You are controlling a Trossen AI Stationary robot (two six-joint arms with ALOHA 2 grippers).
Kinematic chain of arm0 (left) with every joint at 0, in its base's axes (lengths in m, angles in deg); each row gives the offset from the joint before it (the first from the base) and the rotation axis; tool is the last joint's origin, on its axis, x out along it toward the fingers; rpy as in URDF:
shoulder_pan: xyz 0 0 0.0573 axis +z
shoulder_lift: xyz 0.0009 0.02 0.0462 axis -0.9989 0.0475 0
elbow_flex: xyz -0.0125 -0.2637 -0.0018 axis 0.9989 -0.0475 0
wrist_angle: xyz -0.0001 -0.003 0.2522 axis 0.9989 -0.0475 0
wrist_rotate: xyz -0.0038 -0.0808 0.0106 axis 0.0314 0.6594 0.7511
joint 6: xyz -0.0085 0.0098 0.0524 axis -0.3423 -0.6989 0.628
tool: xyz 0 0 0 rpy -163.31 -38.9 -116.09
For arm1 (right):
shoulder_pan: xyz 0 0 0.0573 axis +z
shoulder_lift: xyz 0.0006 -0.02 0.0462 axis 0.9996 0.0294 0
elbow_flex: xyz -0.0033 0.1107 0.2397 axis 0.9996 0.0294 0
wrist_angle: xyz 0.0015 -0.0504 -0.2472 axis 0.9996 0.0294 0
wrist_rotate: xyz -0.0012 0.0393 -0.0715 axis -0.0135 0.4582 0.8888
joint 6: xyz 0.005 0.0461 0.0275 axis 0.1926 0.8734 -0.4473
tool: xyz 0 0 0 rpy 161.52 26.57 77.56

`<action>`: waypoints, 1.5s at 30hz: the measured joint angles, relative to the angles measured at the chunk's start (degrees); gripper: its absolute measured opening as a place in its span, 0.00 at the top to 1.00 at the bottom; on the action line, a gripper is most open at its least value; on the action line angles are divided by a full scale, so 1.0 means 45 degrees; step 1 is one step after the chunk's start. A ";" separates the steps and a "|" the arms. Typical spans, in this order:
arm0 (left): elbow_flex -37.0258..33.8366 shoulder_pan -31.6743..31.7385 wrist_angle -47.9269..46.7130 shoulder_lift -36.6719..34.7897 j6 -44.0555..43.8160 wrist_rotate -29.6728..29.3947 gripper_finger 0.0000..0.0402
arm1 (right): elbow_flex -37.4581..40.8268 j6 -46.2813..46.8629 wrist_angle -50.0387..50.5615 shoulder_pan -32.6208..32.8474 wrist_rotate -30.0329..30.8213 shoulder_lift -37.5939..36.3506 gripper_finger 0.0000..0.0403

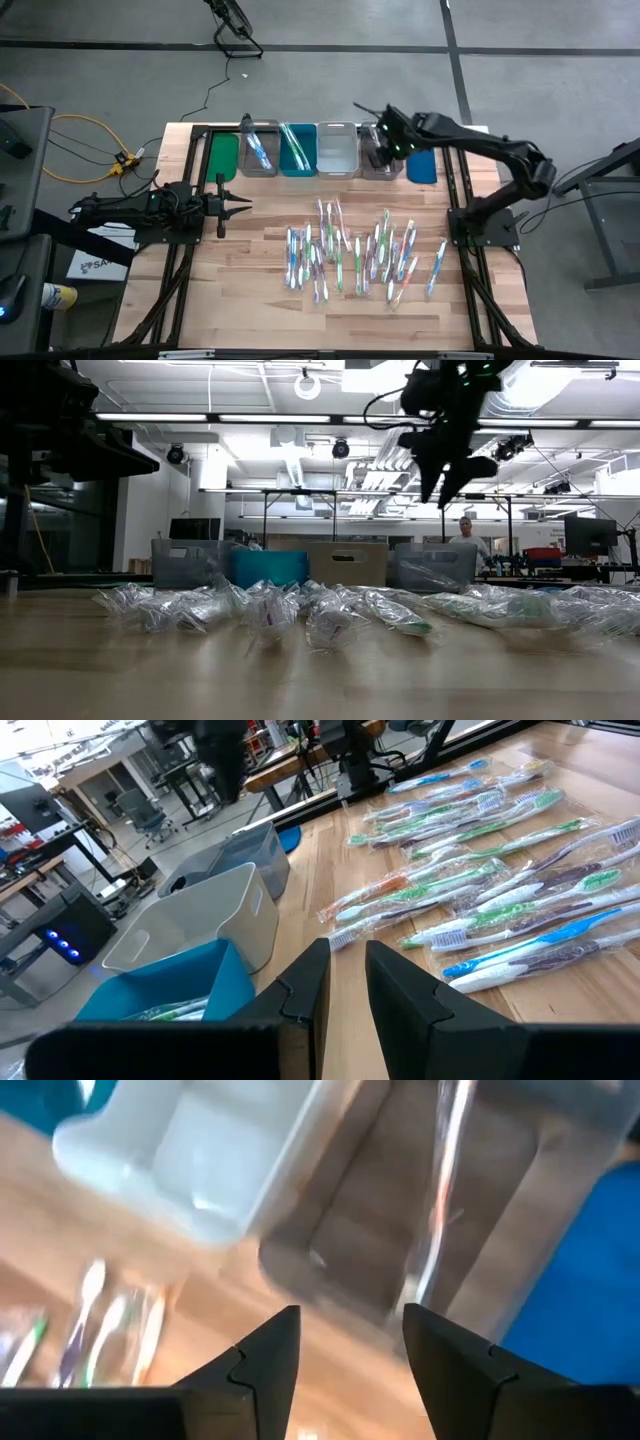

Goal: Pick & Place Toothbrushes
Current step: Put the orange toothbrush into the right black bin

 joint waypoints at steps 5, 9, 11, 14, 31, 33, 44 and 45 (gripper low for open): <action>0.0000 0.0002 0.0000 -0.0005 -0.0001 0.0000 0.84 | 0.1942 0.1693 -0.0004 0.1256 0.0004 -0.1797 0.57; 0.0000 -0.0001 0.0000 -0.0005 -0.0001 0.0000 0.84 | 0.3241 0.3419 -0.0047 0.2781 -0.0004 -0.3076 0.57; 0.0000 -0.0003 0.0000 -0.0002 -0.0001 0.0000 0.84 | 0.3819 0.4383 -0.0047 0.3679 -0.0004 -0.3537 0.57; 0.0000 -0.0002 0.0000 0.0000 0.0003 0.0000 0.84 | 0.4542 0.5944 -0.0066 0.5092 -0.0191 -0.4107 0.57; 0.0000 -0.0003 0.0000 -0.0005 0.0003 0.0000 0.84 | 0.6856 1.5211 -0.0528 1.0494 -0.0304 -0.3354 0.57; 0.0000 0.0000 0.0000 0.0000 0.0001 0.0000 0.84 | 0.6864 1.5810 -0.0608 1.0609 -0.0329 -0.3062 0.57; 0.0000 0.0002 0.0000 0.0000 0.0001 0.0000 0.84 | 0.6864 1.9092 -0.2430 1.2016 -0.2157 -0.1582 0.57; 0.0000 0.0000 0.0000 -0.0002 0.0000 0.0000 0.84 | 0.6864 1.9494 -0.2617 1.2199 -0.2279 -0.1475 0.57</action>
